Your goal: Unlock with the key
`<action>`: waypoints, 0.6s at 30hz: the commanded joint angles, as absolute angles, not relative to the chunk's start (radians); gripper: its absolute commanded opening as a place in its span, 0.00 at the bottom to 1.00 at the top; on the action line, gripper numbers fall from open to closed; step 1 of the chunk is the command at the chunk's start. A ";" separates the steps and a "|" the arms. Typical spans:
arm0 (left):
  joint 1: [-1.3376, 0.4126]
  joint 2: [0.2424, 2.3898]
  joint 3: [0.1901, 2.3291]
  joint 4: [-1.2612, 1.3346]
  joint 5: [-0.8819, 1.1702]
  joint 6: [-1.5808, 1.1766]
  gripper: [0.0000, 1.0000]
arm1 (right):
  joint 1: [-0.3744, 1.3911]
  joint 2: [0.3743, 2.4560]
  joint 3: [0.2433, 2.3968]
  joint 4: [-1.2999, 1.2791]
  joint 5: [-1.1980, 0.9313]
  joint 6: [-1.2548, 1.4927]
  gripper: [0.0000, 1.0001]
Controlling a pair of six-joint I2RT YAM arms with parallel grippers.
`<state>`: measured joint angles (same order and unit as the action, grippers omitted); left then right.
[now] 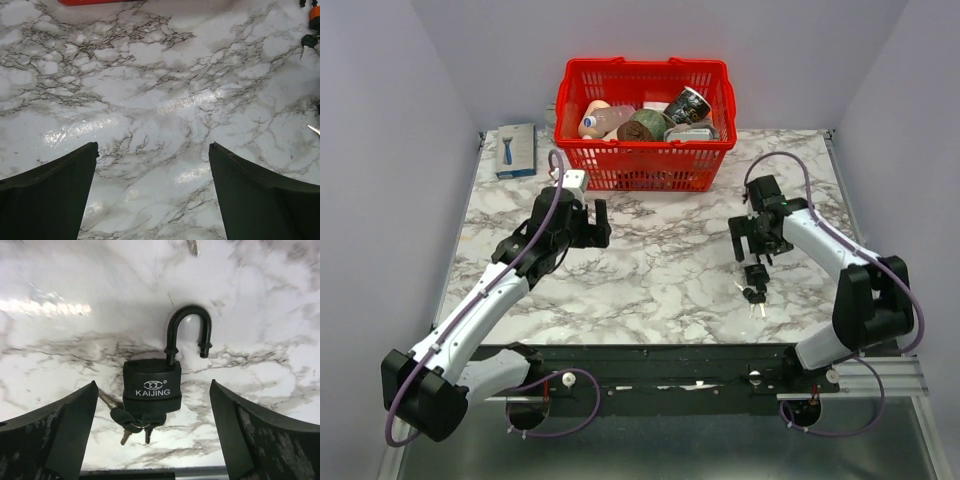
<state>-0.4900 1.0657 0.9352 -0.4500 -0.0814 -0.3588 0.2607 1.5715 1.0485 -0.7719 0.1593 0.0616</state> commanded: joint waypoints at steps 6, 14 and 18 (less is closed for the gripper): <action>-0.384 0.898 0.858 -0.319 -0.164 -0.345 0.99 | 0.193 1.267 1.063 -0.580 0.074 0.144 1.00; -0.370 0.690 0.759 -0.170 -0.192 -0.298 0.99 | 0.195 0.987 0.957 -0.424 0.034 0.152 1.00; -0.368 0.663 0.744 -0.166 -0.257 -0.282 0.99 | 0.195 0.837 0.884 -0.313 0.040 0.152 1.00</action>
<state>-0.3744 0.6842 0.7643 -0.2245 -0.1726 -0.3195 0.1959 0.9371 0.9565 -0.4416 0.0582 0.1402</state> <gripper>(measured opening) 0.990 0.997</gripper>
